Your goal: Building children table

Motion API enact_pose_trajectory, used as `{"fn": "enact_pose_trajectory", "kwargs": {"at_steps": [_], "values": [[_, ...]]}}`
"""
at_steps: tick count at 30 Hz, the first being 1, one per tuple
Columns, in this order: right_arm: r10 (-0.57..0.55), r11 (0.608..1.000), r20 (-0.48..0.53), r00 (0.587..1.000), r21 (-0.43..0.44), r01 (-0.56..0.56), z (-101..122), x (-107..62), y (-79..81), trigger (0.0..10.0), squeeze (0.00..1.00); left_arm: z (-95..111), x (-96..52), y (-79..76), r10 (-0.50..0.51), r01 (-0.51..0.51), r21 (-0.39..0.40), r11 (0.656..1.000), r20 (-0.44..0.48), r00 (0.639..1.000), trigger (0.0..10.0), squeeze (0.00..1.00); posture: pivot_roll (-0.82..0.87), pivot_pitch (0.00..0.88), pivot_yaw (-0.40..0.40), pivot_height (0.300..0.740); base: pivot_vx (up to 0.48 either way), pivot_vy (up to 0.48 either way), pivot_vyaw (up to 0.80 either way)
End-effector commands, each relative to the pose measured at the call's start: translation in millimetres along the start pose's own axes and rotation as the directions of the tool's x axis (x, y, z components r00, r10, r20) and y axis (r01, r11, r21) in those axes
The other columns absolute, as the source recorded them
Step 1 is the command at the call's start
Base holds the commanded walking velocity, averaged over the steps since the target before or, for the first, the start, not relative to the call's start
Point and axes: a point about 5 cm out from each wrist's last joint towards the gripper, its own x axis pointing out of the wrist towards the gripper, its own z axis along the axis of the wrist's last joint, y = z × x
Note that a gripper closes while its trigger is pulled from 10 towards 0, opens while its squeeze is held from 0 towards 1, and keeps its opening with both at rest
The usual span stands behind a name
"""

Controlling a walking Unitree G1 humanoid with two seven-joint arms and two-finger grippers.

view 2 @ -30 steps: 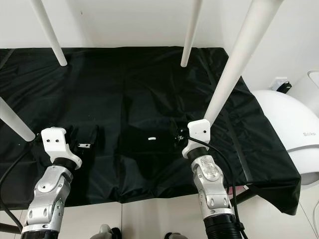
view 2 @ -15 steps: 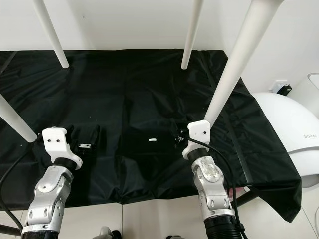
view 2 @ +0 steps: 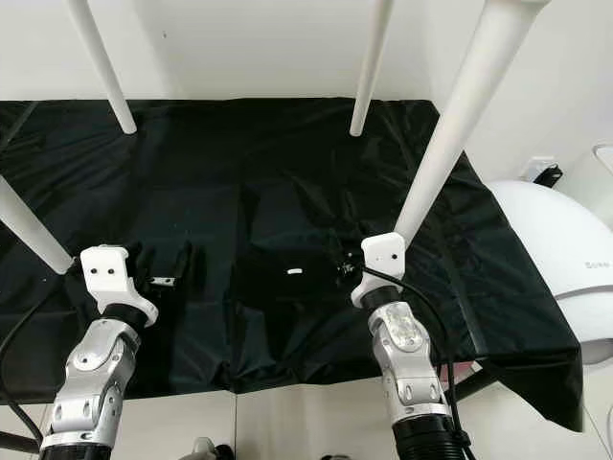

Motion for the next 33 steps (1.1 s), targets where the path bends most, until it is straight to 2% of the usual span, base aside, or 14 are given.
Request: {"fn": "enact_pose_trajectory", "kwargs": {"at_steps": [1,33], "values": [[-0.016,1.000,-0.014,1.000,0.001,0.016,-4.6,-4.2,-2.2,10.0,0.00,-6.7,-2.3,-1.6,-0.002,0.002,-0.009,1.000,-0.024,1.000,10.0,0.00,-0.04,0.094,-0.012,0.740,0.000,0.000,0.00],[-0.043,0.999,-0.004,0.999,0.000,0.043,-4.7,-7.2,-2.3,10.0,0.00,-3.9,-0.1,-1.0,-0.032,0.032,-0.015,0.999,-0.027,0.999,10.0,0.00,-0.05,0.098,0.014,0.740,0.000,0.000,0.00]]}}
